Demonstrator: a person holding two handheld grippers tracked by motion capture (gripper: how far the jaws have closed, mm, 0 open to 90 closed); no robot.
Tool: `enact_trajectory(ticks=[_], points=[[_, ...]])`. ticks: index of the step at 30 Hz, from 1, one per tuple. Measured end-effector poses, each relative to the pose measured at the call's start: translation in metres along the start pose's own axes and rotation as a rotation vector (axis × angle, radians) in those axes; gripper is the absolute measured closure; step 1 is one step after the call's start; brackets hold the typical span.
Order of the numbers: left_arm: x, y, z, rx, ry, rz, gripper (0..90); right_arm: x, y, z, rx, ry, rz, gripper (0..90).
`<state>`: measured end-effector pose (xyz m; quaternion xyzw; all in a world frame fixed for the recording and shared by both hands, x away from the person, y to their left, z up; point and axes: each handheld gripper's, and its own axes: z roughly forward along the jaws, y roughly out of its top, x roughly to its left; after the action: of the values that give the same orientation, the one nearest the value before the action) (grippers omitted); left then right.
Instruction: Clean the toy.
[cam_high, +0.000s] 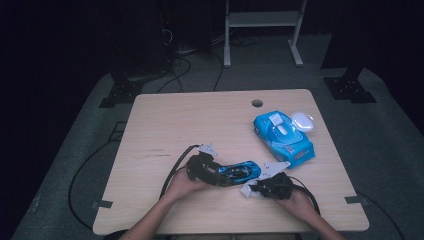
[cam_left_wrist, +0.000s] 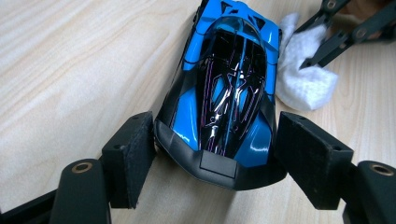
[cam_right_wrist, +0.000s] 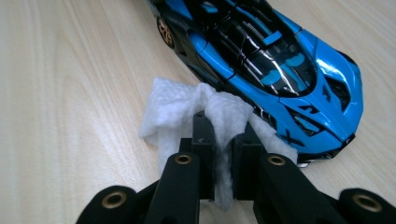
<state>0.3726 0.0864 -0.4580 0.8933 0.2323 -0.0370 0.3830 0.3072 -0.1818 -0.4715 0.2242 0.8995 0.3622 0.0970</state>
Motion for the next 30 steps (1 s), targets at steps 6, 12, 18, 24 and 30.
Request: enact_trajectory(ticks=[6, 12, 18, 24, 30], points=[[0.0, 0.0, 0.001, -0.001, 0.002, 0.004, 27.9, -0.009, 0.006, -0.017, -0.09, 0.013, 0.044, 81.6], [0.0, -0.003, 0.001, -0.012, -0.002, -0.011, 28.3, -0.033, 0.019, -0.017, -0.104, 0.023, 0.128, 81.3], [-0.002, -0.003, 0.0, -0.011, 0.01, 0.001, 28.4, -0.034, 0.012, -0.006, -0.095, 0.045, 0.137, 82.3], [0.007, -0.002, -0.002, 0.006, -0.049, -0.081, 32.7, -0.029, 0.011, -0.006, -0.107, 0.018, 0.097, 82.7], [0.008, -0.004, -0.007, -0.004, -0.01, -0.097, 47.8, -0.027, 0.009, -0.007, -0.115, 0.006, 0.083, 82.7]])
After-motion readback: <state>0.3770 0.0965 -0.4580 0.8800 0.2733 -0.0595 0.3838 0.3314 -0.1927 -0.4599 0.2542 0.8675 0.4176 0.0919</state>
